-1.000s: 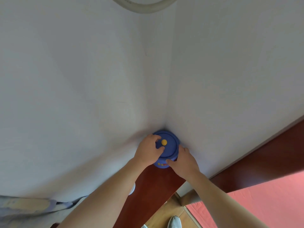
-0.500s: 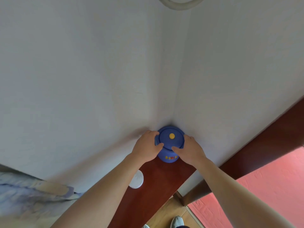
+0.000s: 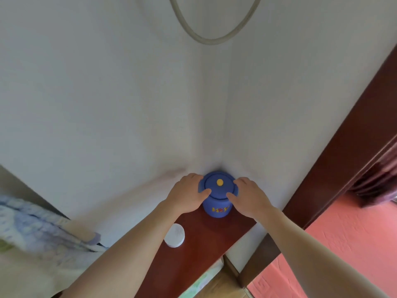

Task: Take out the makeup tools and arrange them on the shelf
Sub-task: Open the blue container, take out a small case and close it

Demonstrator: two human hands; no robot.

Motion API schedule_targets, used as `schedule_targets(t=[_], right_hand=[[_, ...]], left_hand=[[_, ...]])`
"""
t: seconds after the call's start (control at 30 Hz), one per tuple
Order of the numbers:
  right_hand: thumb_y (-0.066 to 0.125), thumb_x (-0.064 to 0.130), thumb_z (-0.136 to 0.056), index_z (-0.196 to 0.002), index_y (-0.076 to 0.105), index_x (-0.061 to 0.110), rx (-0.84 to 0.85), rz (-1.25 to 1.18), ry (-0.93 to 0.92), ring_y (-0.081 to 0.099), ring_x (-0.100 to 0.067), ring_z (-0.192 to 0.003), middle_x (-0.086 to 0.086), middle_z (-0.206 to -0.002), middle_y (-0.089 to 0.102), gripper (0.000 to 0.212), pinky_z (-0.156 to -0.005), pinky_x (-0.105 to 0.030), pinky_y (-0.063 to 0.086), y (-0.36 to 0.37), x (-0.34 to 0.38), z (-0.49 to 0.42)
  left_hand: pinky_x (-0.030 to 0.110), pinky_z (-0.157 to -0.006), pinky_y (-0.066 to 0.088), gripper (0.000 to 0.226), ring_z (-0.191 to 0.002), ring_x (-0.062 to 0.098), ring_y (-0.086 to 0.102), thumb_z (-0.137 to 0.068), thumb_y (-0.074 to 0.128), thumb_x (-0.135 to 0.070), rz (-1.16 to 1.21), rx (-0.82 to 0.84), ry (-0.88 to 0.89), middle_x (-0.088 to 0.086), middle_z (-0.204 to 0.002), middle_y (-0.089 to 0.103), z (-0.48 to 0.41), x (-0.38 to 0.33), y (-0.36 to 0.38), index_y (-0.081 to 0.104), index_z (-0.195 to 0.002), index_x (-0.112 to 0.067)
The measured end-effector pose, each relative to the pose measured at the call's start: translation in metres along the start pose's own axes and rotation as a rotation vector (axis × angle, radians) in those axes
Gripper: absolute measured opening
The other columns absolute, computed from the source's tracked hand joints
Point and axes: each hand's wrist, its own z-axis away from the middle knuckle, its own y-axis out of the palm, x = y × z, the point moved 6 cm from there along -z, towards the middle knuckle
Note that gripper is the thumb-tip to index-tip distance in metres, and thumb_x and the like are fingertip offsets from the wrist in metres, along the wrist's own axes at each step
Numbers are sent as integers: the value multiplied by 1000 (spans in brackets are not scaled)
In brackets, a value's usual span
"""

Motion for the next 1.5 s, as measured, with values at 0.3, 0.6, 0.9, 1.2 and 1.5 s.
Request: schedule_targets(t=[0.3,0.6,0.9,1.2,1.5], right_hand=[[39,41,-97,-134,45,13,-35,109,-154,43,-22,-124,-3,-135,48,47,-101,-33,36,-34,-12,38],[35,39,-100,-146,33,8,-16,137,-252,34,-22,-135,-6,-147,40,55,-111,-32,27,-43,-7,81],[36,39,-99,-142,39,12,-109,179,-270,39,-23,-130,-3,-139,46,51,-109,-33,30,-50,17,141],[36,35,-98,-124,53,12,-192,244,-213,43,-23,-120,-3,-126,55,39,-103,-31,29,-37,55,240],[38,30,-94,-109,55,12,-147,287,-244,48,-23,-110,-1,-110,56,30,-99,-36,38,2,91,333]], left_hand=[[38,-105,38,43,-126,29,49,-101,45,-34,-149,-117,-117,11,-136,54,52,-41,-6,51,-135,-8],[40,-106,37,42,-126,30,48,-102,41,-33,-193,-154,-234,10,-134,54,115,-61,-3,51,-132,-6],[38,-104,40,44,-124,27,50,-101,42,-34,-224,-211,-183,6,-134,55,170,-64,-4,50,-136,-9],[43,-105,41,52,-124,28,51,-93,35,-37,-170,-259,-68,9,-132,57,258,-53,-1,56,-130,-7],[40,-111,33,44,-131,26,46,-99,47,-30,-166,-280,-83,9,-139,54,365,-45,10,52,-137,-9]])
